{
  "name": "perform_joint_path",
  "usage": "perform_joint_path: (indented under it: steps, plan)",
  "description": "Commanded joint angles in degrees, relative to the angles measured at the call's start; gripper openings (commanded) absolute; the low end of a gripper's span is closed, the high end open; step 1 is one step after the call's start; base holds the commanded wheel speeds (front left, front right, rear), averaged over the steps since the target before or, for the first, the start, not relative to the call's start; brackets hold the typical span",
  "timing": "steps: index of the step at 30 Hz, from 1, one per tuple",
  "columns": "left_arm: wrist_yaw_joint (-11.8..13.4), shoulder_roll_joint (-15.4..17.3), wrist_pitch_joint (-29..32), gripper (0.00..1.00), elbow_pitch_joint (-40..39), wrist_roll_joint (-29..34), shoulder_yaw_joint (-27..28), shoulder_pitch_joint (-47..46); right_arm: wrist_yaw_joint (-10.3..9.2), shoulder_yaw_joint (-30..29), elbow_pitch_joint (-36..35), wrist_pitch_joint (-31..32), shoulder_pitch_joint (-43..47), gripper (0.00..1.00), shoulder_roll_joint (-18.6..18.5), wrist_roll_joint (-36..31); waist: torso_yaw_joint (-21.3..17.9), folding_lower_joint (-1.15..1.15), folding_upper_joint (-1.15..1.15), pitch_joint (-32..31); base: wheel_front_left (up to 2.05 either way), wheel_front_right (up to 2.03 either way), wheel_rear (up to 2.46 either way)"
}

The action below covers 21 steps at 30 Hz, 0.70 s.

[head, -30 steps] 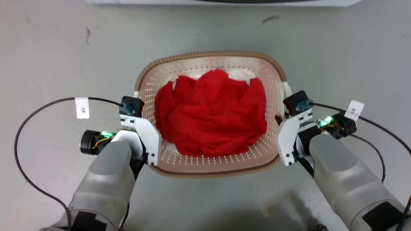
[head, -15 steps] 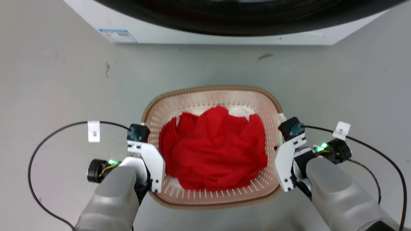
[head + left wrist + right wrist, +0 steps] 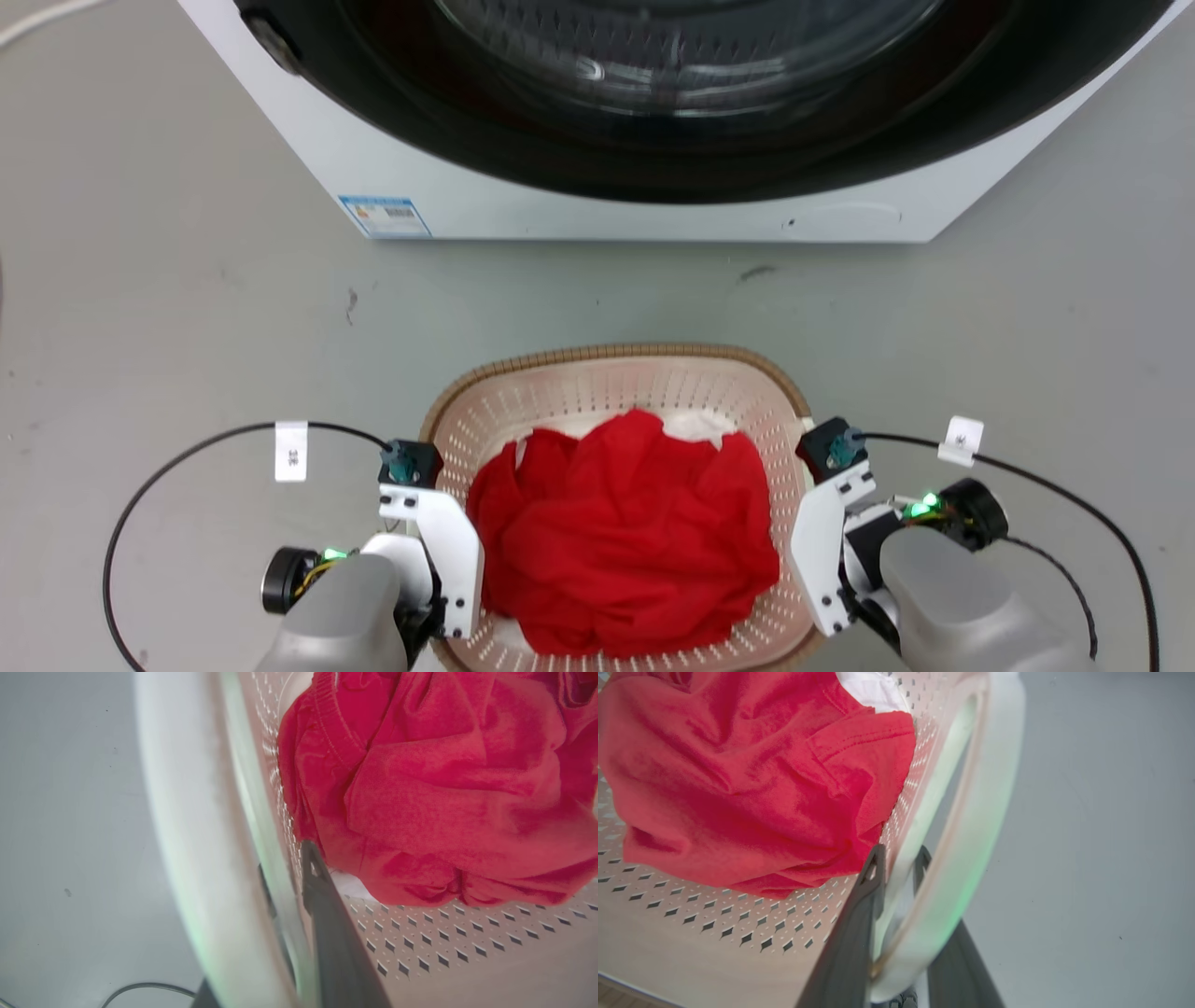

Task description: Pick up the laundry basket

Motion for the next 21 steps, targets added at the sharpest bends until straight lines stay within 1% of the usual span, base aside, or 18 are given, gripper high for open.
perform_joint_path:
  steps: [1, 12, 21]
  plan:
    - [-0.17, -0.92, 0.38, 0.00, -0.86, -0.49, -0.71, 0.80, 0.20, 1.05, -0.97, 0.26, 1.03, 0.00, 1.07, 0.38, 0.12, 0.00, 0.00, -2.06, 0.00, 0.00, 0.00]
    - [-0.29, 0.09, 5.50, 0.00, -2.72, -6.51, -4.86, 5.68, 0.24, 6.63, -2.36, 4.23, 5.04, 0.00, 1.17, 5.81, 0.06, 0.00, 0.00, -10.02, 0.00, 0.00, 0.00]
    - [-0.30, 1.21, 8.30, 0.00, -4.16, -10.31, -7.81, 7.83, 0.25, 10.55, -2.67, 6.28, 7.06, 0.00, 1.21, 9.66, 0.01, 0.00, 0.00, -14.76, 0.00, 0.00, 0.00]
